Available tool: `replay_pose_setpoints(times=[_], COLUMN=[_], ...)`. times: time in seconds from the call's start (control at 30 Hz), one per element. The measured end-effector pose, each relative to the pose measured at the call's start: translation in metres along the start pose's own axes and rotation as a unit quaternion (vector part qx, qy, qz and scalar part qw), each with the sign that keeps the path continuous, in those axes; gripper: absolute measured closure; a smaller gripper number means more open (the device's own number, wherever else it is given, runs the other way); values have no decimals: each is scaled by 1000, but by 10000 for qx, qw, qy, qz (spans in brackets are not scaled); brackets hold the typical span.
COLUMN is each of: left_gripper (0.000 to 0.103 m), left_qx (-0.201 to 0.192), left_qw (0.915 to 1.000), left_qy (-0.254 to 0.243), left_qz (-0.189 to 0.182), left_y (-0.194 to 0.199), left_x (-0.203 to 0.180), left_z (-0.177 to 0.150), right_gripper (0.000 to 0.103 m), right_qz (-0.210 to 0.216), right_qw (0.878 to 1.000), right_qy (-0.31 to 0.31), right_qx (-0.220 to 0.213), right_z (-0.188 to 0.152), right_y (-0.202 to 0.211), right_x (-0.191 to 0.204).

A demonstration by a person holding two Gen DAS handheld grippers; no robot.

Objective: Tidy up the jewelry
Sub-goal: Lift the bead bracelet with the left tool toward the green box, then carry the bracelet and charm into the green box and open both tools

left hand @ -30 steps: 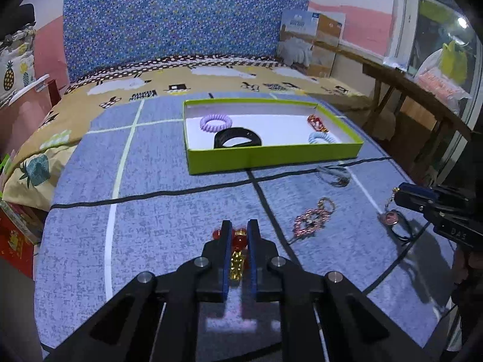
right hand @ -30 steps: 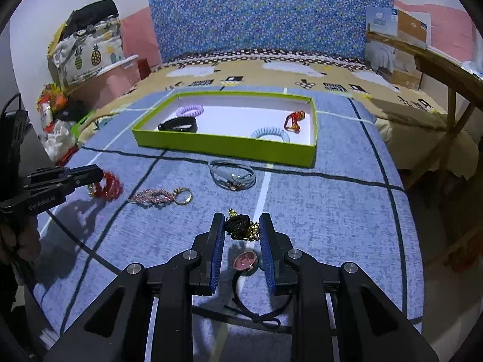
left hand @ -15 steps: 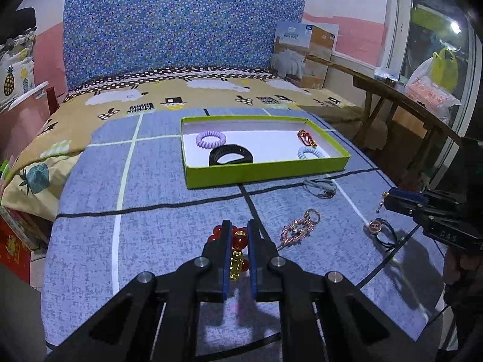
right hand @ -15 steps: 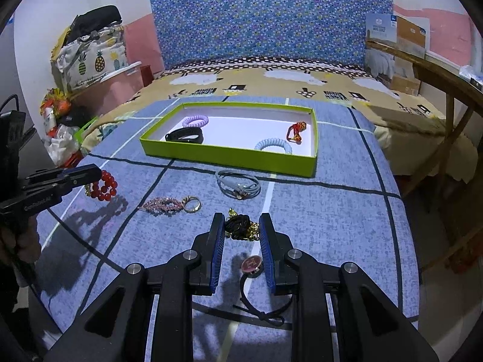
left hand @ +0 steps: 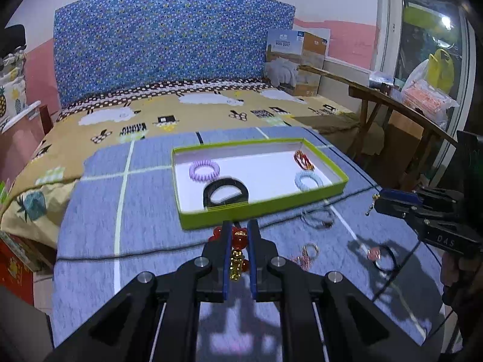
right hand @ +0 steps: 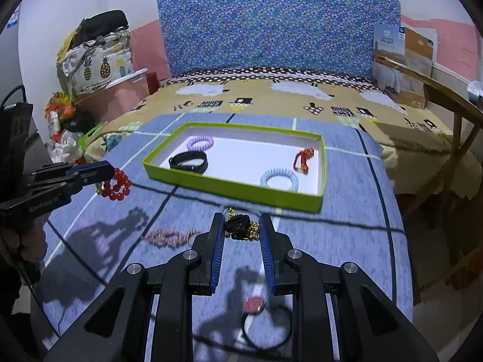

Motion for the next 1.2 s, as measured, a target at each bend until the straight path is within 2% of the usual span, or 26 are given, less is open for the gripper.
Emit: replay_pose_setpoints(times=[0.5, 0.83, 1.2], left_gripper=[93, 93, 93], left_qx=[-23, 239, 505], left_qw=[10000, 9996, 9986], left_qy=[4, -127, -146], left_qz=[42, 96, 106], left_y=[-55, -109, -157], left_x=[13, 7, 2], left_z=[68, 85, 95], right_gripper=[79, 79, 79], right_qz=[117, 213, 217], right_qw=[9999, 9992, 9977], right_qy=[-60, -274, -332], right_qx=[-43, 173, 555], right_z=[53, 72, 83], right_y=[-43, -95, -150], right_x=[-28, -54, -66])
Point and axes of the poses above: each gripper's, at about its wrist camera, not at the fingertips, and y roughly against the way its jaws point, x to its left, z to its top, the point moved 8 cm from there along -y, roughly the way its jaws point, and after that the axes turned 6 degrees about y, right-handed, at the moved point
